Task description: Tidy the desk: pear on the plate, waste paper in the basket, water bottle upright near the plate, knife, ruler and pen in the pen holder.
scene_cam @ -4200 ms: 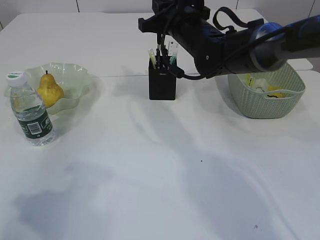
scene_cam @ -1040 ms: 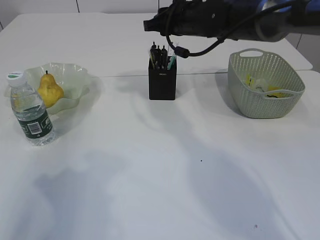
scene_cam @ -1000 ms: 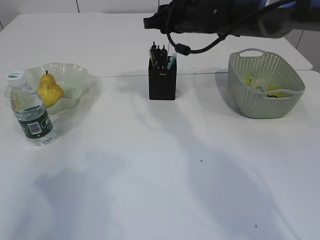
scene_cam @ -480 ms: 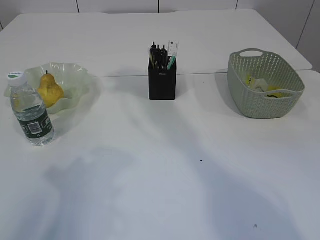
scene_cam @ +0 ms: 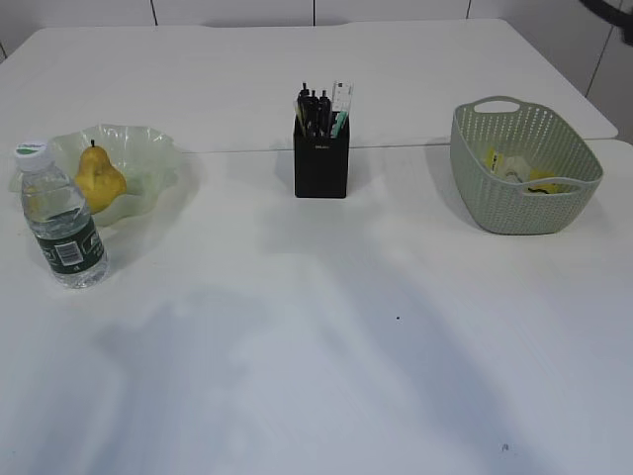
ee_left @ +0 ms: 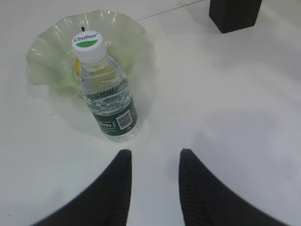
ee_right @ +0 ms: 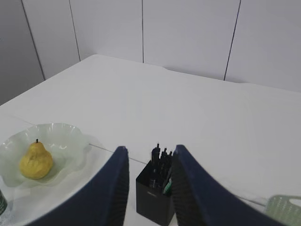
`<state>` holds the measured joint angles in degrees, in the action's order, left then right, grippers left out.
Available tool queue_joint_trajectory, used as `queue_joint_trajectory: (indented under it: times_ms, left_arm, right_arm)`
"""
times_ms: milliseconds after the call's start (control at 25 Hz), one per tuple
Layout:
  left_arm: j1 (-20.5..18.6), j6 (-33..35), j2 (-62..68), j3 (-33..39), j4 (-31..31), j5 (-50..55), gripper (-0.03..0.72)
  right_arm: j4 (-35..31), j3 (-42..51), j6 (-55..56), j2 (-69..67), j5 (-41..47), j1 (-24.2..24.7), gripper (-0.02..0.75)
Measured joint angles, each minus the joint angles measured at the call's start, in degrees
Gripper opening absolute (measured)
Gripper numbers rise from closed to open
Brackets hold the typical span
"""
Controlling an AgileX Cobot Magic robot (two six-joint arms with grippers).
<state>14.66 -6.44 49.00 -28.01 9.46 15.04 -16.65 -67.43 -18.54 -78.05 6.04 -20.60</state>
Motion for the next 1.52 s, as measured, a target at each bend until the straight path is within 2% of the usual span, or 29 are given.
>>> queue_joint_trajectory:
  times_ms: [160, 480, 680, 1000, 1160, 1520]
  left_arm:
    - [0.0, 0.0, -0.75, 0.0, 0.0, 0.0, 0.237]
    - [0.0, 0.0, -7.19, 0.0, -0.17, 1.84, 0.237]
    - [0.0, 0.0, -12.24, 0.0, -0.58, 6.86, 0.237]
    - [0.0, 0.0, -18.53, 0.0, -2.61, 15.57, 0.237]
    - [0.0, 0.19, -21.18, 0.0, -3.6, 19.34, 0.237]
    - [0.0, 9.52, -29.71, 0.0, -13.29, 29.23, 0.237]
  right_arm:
    - [1.44, 8.48, -0.14, 11.33, 0.27, 0.0, 0.265]
    - [3.19, 21.8, -0.14, 31.55, 7.21, 0.0, 0.265]
    - [3.19, 28.32, 0.9, 42.52, 15.44, 0.0, 0.264]
    - [3.42, 29.02, 3.22, 56.95, 33.55, 0.0, 0.264]
    - [5.96, 29.02, 8.17, 64.3, 42.95, 0.0, 0.264]
    - [15.2, 28.92, 13.91, 76.25, 59.24, 0.0, 0.264]
